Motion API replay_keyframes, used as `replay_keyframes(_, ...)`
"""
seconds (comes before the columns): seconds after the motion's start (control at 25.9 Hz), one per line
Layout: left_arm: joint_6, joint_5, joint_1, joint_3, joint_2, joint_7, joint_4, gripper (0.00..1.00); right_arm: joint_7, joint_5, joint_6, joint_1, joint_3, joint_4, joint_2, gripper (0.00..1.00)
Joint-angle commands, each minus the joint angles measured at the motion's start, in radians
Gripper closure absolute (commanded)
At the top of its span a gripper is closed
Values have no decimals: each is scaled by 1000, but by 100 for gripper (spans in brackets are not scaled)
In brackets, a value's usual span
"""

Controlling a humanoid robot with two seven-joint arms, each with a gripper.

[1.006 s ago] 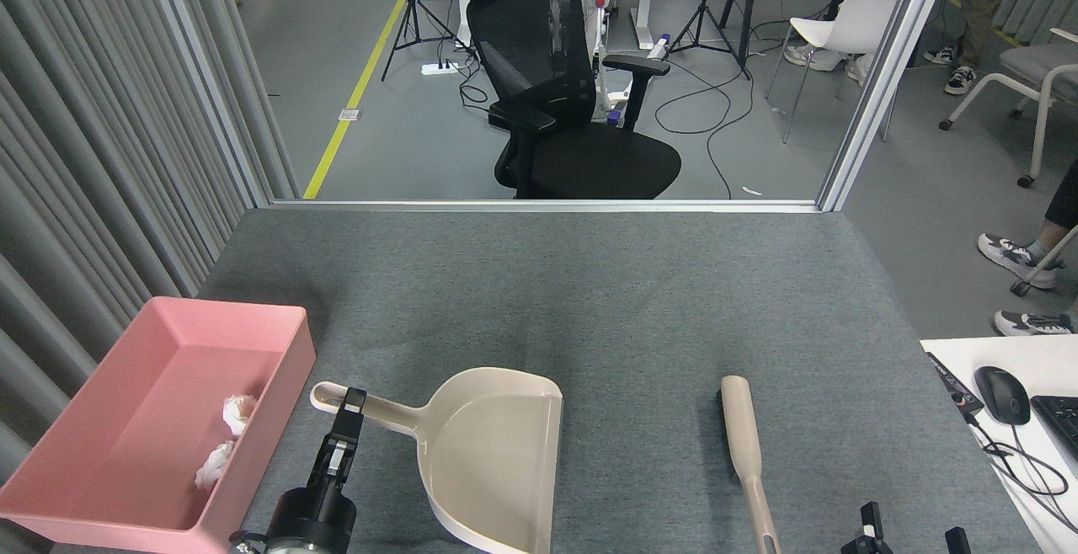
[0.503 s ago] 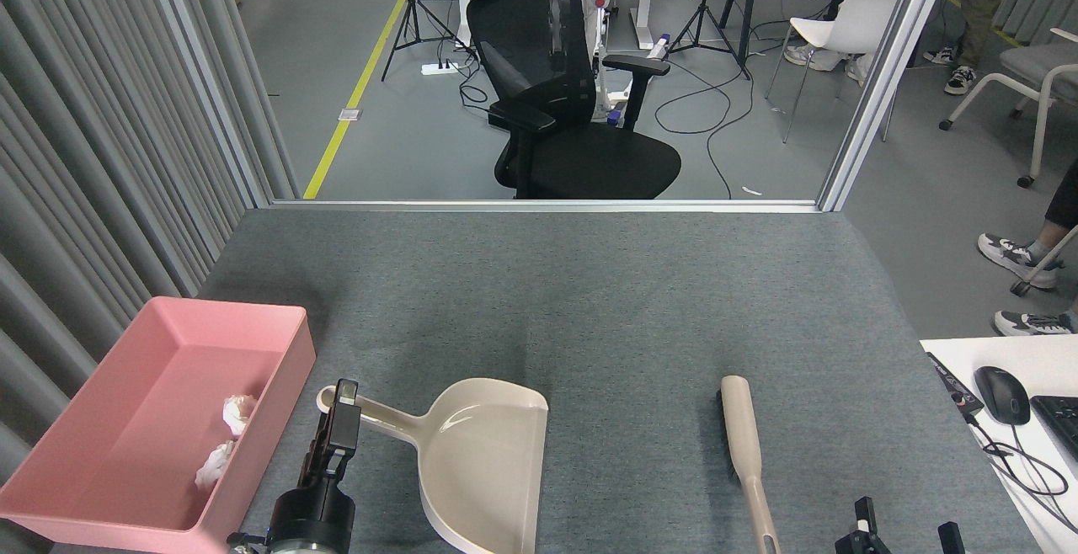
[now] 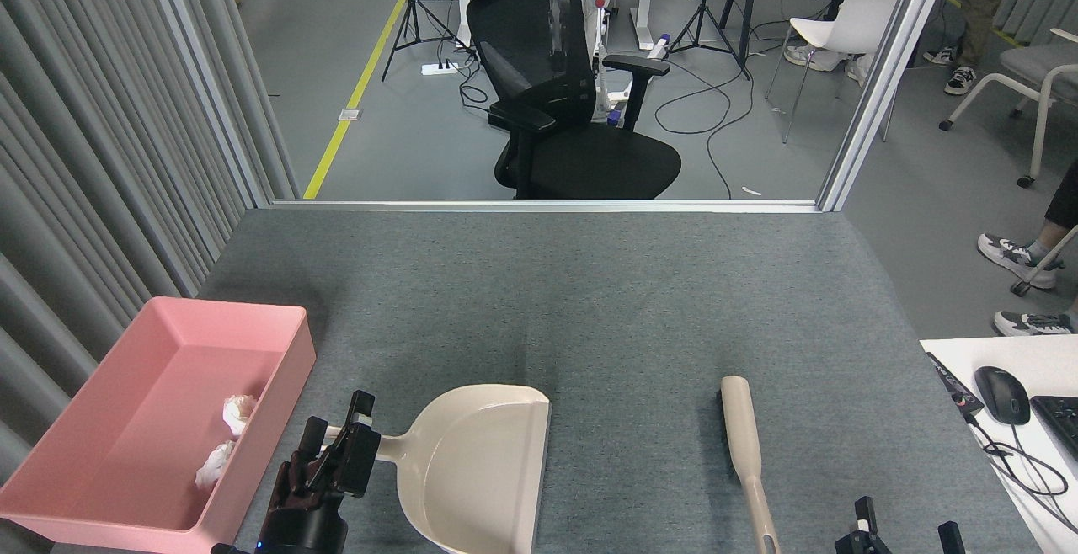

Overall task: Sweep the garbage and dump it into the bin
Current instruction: 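Open the left gripper and release the dustpan handle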

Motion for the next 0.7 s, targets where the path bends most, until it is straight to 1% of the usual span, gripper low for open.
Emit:
replay_keyframes(0.0, -21, -88, 14, 9, 9, 2, -25, 1, -3, -1, 0, 0, 0, 0, 1, 0)
replay_keyframes(0.15, -89, -181, 12, 39, 28, 6, -27, 1, -1, -1, 0, -2, 0, 0, 1, 0)
replay_keyframes(0.23, -104, -229, 9, 48, 49, 13, -28, 1, -1, -1, 0, -2, 0, 0, -3, 0)
replay_keyframes(0.39, -118, -391, -8, 81, 87, 40, -28, 1, -1, 0, 0, -2, 0, -5, -6, 0)
replay_keyframes(0.5, -119, -548, -16, 94, 112, 85, -27, 1, 3, 0, -2, 11, 3, -18, -7, 0)
replay_keyframes(0.58, -119, -660, -16, 96, 118, 132, -27, 1, 37, 0, -10, 15, 3, -25, -10, 0)
replay_keyframes(0.66, -121, -730, -16, 98, 124, 161, -28, 1, 63, 3, -22, 18, 0, -31, -10, 0)
